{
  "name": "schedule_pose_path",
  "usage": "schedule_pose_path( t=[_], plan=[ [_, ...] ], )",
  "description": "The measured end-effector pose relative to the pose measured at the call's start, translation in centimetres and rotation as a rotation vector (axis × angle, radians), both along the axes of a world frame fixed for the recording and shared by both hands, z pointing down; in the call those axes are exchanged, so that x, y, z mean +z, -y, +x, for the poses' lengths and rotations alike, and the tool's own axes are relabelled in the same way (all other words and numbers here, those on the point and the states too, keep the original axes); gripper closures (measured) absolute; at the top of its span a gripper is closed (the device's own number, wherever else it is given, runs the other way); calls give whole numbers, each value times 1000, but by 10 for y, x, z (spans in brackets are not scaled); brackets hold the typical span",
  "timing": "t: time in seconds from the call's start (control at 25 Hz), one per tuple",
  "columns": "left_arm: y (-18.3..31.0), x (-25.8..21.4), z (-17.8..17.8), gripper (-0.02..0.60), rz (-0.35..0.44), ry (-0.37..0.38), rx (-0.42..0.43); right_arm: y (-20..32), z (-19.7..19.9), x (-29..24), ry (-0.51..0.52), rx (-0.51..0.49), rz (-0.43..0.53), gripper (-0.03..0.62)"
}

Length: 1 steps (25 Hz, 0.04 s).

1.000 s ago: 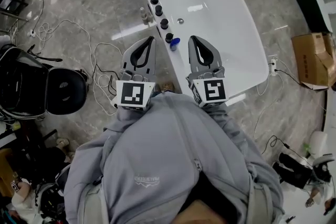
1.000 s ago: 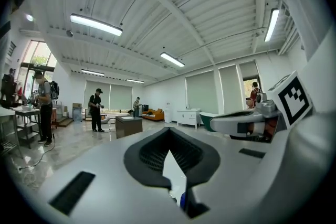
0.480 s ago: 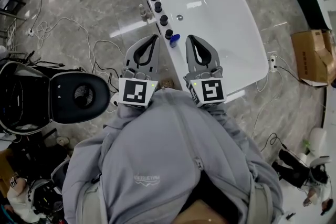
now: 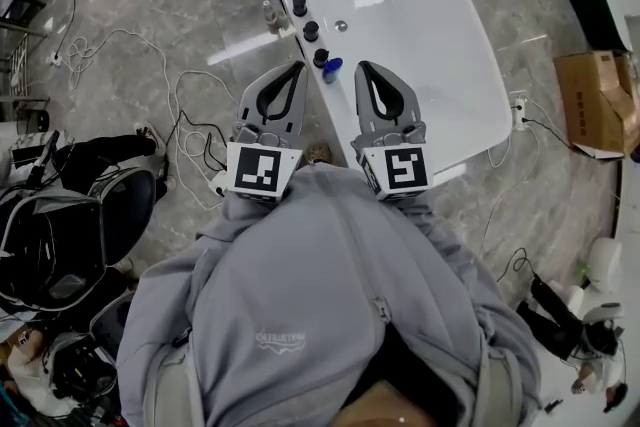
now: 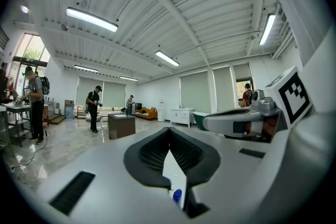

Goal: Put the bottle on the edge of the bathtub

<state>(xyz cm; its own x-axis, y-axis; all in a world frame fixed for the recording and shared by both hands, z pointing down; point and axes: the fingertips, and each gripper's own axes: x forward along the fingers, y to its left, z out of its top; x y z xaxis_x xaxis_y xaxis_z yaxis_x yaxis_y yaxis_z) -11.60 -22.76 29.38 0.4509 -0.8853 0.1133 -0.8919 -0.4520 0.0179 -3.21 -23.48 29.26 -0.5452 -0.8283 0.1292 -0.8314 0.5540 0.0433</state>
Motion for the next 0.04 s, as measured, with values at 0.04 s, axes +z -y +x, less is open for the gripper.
schedule_pose_path(
  t=[0.04],
  plan=[
    [1, 0, -1, 575, -1, -2, 0, 2, -1, 0, -3, 4, -4, 592]
  ],
)
